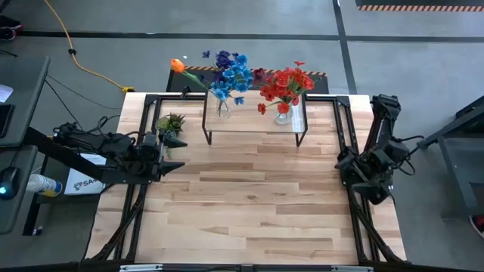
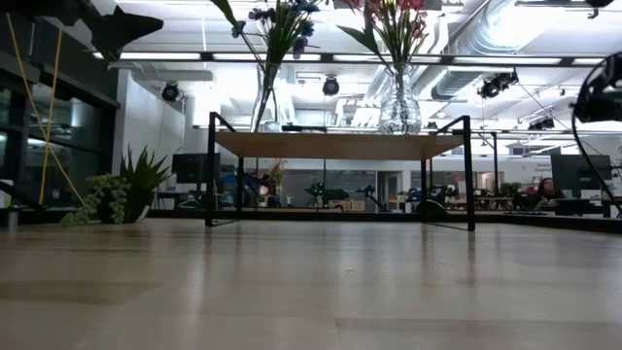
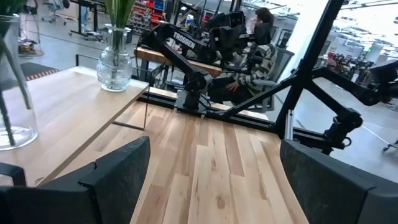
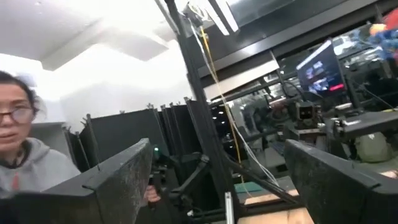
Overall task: Pick and place flowers into a vace then onto a shelf
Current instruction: Return to Home Position
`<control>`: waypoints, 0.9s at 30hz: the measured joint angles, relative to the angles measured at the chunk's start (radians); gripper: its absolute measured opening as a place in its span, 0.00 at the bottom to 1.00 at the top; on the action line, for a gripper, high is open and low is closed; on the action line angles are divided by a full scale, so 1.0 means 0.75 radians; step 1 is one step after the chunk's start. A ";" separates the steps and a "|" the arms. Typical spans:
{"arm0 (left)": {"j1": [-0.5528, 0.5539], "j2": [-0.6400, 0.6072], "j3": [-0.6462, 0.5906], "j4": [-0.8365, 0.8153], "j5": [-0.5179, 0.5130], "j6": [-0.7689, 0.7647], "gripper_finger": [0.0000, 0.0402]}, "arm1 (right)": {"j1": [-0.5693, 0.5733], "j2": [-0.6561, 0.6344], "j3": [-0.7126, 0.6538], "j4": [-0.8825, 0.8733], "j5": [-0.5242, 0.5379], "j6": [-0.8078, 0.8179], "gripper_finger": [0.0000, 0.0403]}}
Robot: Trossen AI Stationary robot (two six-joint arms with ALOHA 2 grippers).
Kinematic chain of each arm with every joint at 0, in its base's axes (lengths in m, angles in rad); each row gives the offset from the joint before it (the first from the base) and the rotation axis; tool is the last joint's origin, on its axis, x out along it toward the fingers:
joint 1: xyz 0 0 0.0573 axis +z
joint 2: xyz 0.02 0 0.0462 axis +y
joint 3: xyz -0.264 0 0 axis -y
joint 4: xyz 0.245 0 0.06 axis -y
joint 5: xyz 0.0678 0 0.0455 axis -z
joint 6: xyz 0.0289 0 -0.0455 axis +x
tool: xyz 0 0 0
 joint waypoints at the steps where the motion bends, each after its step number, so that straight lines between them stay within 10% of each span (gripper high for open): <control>1: 0.000 -0.001 0.000 -0.001 -0.007 0.000 0.97 | -0.022 -0.029 -0.011 -0.030 -0.013 0.021 0.87; 14: 0.000 0.027 -0.045 0.060 -0.047 -0.006 0.97 | -0.305 -0.516 -0.020 -0.745 -0.209 0.259 0.87; 27: 0.001 0.026 -0.151 0.180 -0.117 0.029 0.97 | -0.490 -0.527 0.373 -1.556 -0.323 0.385 0.87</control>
